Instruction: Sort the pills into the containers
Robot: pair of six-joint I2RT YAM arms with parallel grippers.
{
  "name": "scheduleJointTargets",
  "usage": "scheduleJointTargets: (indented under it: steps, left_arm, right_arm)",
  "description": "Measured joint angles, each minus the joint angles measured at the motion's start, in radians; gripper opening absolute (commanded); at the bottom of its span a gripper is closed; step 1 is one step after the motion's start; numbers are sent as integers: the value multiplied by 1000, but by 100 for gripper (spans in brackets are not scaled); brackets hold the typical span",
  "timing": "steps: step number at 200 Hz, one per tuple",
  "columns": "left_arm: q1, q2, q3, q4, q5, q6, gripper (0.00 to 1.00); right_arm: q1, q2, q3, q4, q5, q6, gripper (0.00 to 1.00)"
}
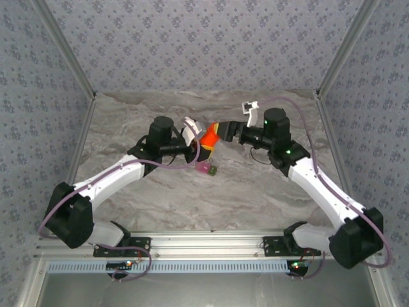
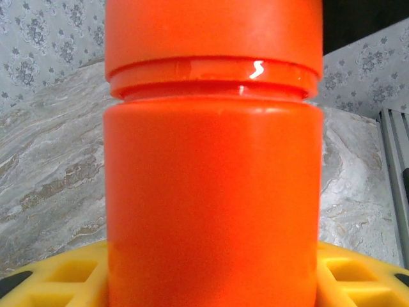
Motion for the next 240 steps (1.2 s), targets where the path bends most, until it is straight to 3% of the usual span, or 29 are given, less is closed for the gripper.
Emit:
scheduleJointTargets:
  steps: [58, 149, 168, 208, 240]
  left_arm:
    - [0, 0, 0, 0, 0, 0, 0]
    - [0, 0, 0, -11, 3, 0, 0]
    - [0, 0, 0, -11, 3, 0, 0]
    - [0, 0, 0, -18, 3, 0, 0]
    - [2, 0, 0, -21, 11, 5, 0]
  right_arm:
    - [75, -24, 47, -168, 229, 143, 85]
    - [144, 70, 132, -195, 275, 171, 76]
    - [150, 79, 134, -202, 275, 169, 68]
    - [152, 80, 147, -214, 266, 152, 36]
    - [114, 93, 179, -259, 172, 84, 32]
